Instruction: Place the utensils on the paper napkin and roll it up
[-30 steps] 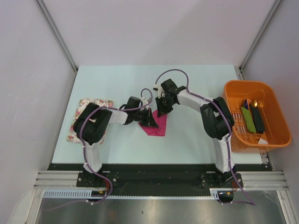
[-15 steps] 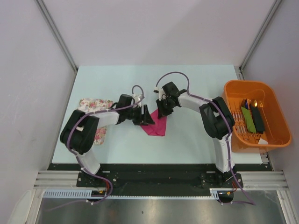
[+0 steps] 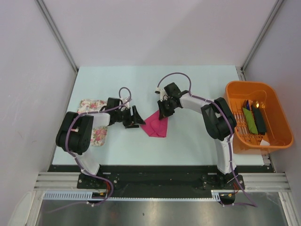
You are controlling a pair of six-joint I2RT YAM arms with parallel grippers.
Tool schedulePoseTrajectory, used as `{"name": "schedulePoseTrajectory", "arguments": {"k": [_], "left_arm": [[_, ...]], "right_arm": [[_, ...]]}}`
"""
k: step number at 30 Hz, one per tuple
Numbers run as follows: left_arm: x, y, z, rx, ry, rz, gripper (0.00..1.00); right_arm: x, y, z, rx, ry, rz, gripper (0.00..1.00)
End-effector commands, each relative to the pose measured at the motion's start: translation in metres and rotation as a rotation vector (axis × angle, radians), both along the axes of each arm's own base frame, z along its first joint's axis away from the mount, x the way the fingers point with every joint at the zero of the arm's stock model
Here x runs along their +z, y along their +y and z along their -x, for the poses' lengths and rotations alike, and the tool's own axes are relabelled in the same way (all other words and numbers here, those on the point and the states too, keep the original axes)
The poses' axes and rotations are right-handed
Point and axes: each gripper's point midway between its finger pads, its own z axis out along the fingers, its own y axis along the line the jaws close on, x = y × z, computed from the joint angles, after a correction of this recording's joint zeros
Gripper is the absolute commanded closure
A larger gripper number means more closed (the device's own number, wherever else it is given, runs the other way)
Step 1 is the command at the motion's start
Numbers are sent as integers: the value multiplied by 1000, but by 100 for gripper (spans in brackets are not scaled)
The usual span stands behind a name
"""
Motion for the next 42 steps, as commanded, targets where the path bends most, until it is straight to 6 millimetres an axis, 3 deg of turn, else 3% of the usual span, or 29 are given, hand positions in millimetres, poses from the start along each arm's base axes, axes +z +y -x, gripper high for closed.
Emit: {"name": "schedulePoseTrajectory", "arguments": {"k": [1,4,9,13,16,18,19,22,27,30,34,38,42], "left_arm": [[-20,-23,-1,-53,28,54,31],[-33,-36,-4,-75,42,41,37],[-31,-50,-12,-78,38,73,44],[-29,-39,-11,-54,46,69,51],[-15,-38,-3,-82,29,128,53],[-1,-46,1,-130,-6,179,50],[6,-54,-1,-157,-51,198,42],[15,-71,-7,-201,-99,232,33],[10,-91,-15,-229,-51,296,35],[17,-98,-24,-215,-65,337,35],[20,-97,-23,-206,-104,337,29],[8,-97,-22,-210,-78,339,27],[1,-99,-28,-254,-76,344,31]], "right_arm": [[-56,-28,23,16,83,161,97],[-58,-30,23,18,86,163,97],[-57,-29,24,18,91,165,98],[-54,-28,20,17,81,163,98],[-55,-27,19,14,84,160,98],[-57,-27,19,13,88,163,98],[-57,-28,18,9,88,162,98],[-59,-29,17,-1,97,161,98],[-59,-28,19,-2,99,161,98],[-60,-30,19,-6,102,165,98],[-59,-30,19,-4,100,164,99],[-59,-31,19,-12,107,161,99],[-58,-30,18,-14,104,157,99]]}}
